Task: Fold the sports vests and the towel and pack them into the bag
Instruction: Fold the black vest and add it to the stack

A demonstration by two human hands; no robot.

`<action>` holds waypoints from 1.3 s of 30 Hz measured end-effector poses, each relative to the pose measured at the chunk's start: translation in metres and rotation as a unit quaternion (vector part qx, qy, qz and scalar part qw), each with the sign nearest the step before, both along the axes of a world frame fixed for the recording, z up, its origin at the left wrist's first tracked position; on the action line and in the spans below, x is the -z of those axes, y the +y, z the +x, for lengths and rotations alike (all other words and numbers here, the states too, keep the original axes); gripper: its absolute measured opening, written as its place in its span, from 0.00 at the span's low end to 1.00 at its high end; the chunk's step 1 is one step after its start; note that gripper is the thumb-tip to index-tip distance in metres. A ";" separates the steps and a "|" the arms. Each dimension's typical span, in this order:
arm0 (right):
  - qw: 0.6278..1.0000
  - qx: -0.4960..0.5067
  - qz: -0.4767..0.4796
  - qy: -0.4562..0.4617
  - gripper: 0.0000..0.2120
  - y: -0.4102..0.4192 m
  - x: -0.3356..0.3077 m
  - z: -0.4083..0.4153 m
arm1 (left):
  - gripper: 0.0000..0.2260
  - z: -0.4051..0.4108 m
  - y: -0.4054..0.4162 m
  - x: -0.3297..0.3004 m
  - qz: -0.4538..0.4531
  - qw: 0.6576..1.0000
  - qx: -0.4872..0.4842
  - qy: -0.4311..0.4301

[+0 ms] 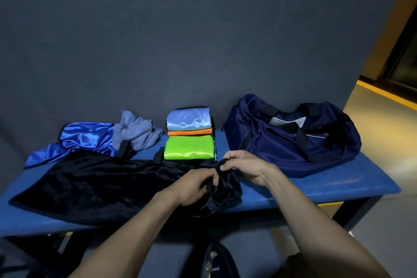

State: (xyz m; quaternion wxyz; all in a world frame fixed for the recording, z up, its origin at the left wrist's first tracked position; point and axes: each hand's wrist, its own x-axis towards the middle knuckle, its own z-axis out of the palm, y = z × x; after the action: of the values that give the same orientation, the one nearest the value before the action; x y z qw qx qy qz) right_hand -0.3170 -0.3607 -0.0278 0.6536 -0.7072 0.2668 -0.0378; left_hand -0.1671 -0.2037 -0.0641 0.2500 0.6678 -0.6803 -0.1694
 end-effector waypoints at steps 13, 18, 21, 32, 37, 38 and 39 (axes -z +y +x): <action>0.960 -0.120 -0.186 0.173 0.08 -0.020 0.000 -0.010 | 0.11 0.001 0.000 0.000 0.018 0.998 -0.035 0.038; 0.998 -0.038 0.056 0.002 0.10 -0.022 0.006 -0.008 | 0.15 0.003 0.005 -0.001 0.027 0.997 -0.045 0.057; 0.994 -0.037 0.096 -0.021 0.09 -0.017 0.013 -0.007 | 0.07 0.002 0.010 0.001 -0.006 0.992 -0.071 0.104; 0.988 -0.122 -0.097 0.022 0.05 -0.004 -0.011 0.000 | 0.04 0.004 0.004 -0.021 -0.040 0.995 -0.089 0.005; 0.972 -0.175 -0.142 0.065 0.06 -0.011 -0.030 -0.006 | 0.05 0.016 0.026 -0.045 -0.036 0.999 -0.040 -0.008; 0.971 -0.178 -0.149 0.065 0.06 -0.012 -0.032 -0.007 | 0.06 0.018 0.030 -0.052 -0.022 0.999 -0.033 0.001; 0.969 -0.182 -0.156 0.058 0.05 -0.011 -0.031 -0.006 | 0.10 0.020 0.033 -0.059 -0.008 0.999 -0.029 0.011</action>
State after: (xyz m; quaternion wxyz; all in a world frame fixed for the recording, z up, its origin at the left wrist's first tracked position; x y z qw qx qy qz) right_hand -0.3226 -0.3717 0.0037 0.5144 -0.8381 0.1624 0.0816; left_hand -0.1469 -0.1711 -0.0053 0.2673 0.6837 -0.6589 -0.1641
